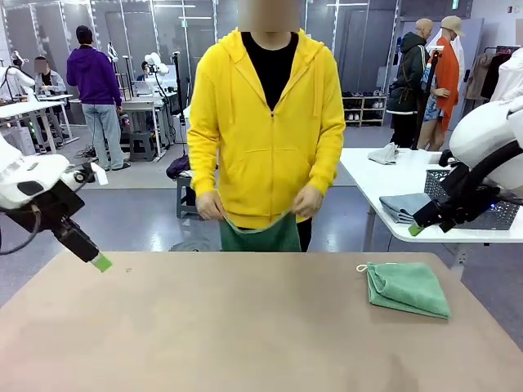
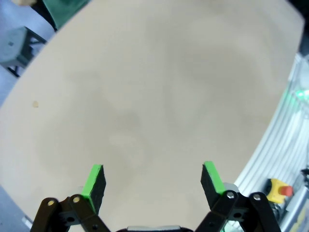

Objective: Fold the towels and place them in the basket.
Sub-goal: When a person lays out a Towel with hook on the table, fold it in half twice.

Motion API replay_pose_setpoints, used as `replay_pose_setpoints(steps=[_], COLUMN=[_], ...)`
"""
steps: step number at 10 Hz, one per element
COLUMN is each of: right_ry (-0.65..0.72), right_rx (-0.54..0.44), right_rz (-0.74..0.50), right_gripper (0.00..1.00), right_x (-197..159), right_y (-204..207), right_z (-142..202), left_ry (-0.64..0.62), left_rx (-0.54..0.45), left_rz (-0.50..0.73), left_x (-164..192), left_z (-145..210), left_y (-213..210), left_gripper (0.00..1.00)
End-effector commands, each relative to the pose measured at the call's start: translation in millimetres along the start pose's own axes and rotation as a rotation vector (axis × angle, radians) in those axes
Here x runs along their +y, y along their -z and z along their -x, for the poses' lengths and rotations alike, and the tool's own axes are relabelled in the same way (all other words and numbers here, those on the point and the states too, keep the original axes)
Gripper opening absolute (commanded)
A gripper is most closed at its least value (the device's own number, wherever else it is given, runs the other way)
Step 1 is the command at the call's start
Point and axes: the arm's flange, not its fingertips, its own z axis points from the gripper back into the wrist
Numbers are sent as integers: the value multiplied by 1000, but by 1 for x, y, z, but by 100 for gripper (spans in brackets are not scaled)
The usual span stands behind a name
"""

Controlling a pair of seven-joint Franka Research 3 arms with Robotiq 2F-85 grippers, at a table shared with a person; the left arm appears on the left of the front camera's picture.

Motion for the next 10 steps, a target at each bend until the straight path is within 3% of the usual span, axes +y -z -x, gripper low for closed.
replay_pose_setpoints(steps=[1, 4, 6, 10], right_ry=[-155, -305, -418, -499], right_rx=[-85, -113, -42, 7], right_rz=[62, 31, -57, -82], right_gripper=[100, 100, 100, 100], right_x=[39, 95, 121, 136], right_y=[-23, -46, -52, -47], right_z=[29, 53, 76, 103], left_ry=[-70, -83, -68, -57], left_rx=[-33, -61, -90, -102], left_rz=[1, -18, -14, 9], left_x=[3, 11, 11, 12], left_z=[7, 19, 27, 34], left_y=[-12, -18, -21, -15], left_gripper=[100, 100, 100, 100])
